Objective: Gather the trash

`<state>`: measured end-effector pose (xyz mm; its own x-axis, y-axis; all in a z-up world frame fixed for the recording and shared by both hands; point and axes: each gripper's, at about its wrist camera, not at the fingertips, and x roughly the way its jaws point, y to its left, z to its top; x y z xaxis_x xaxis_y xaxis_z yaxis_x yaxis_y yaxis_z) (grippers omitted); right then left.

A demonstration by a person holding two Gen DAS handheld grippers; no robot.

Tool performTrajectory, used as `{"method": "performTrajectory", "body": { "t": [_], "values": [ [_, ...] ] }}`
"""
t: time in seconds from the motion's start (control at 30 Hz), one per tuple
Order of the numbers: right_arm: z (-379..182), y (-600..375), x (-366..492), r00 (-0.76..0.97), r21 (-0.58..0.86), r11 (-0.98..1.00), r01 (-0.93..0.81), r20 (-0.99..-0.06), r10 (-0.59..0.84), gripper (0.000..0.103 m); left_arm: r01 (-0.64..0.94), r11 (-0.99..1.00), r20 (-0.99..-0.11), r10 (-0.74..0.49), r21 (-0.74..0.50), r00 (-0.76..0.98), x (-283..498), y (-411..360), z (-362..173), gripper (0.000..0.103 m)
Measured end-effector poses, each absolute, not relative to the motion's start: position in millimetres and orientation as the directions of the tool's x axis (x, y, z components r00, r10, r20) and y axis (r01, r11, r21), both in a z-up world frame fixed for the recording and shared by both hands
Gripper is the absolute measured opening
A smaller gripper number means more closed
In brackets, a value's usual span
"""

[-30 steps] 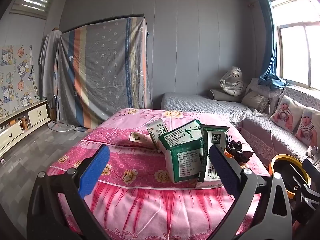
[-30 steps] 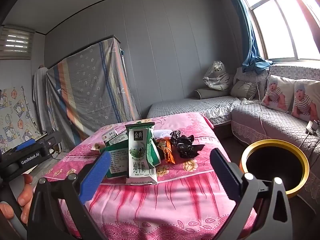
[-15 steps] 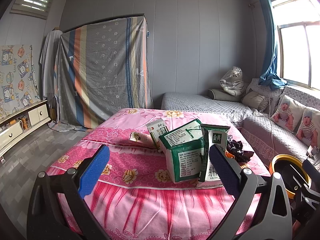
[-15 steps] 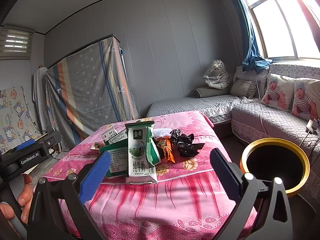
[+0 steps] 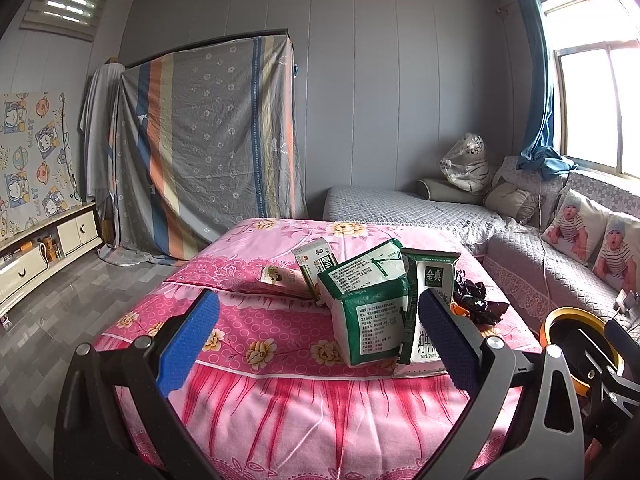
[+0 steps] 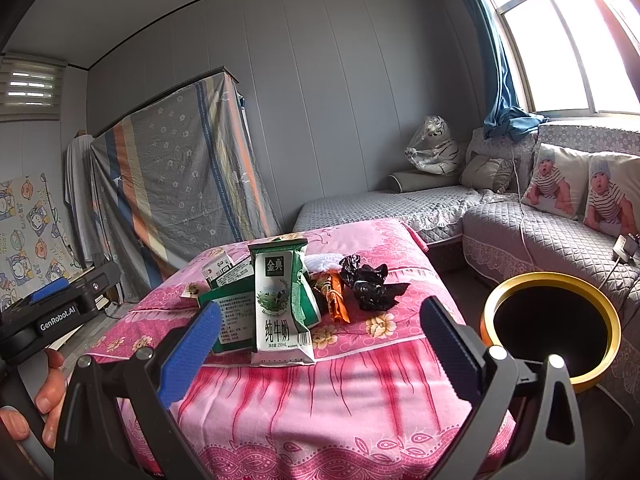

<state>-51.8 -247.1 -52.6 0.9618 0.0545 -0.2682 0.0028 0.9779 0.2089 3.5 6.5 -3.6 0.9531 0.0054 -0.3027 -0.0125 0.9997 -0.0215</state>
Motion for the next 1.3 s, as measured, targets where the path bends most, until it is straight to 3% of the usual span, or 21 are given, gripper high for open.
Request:
{"method": "performTrajectory", "body": {
  "t": [1.3],
  "values": [
    [-55.7, -251.1, -49.8, 0.96, 0.219, 0.976, 0.011, -0.276, 0.052, 0.096, -0.014, 1.0, -0.298, 0.008, -0.016, 0.955, 3.9, 4.3, -5.3, 0.095]
  ]
}}
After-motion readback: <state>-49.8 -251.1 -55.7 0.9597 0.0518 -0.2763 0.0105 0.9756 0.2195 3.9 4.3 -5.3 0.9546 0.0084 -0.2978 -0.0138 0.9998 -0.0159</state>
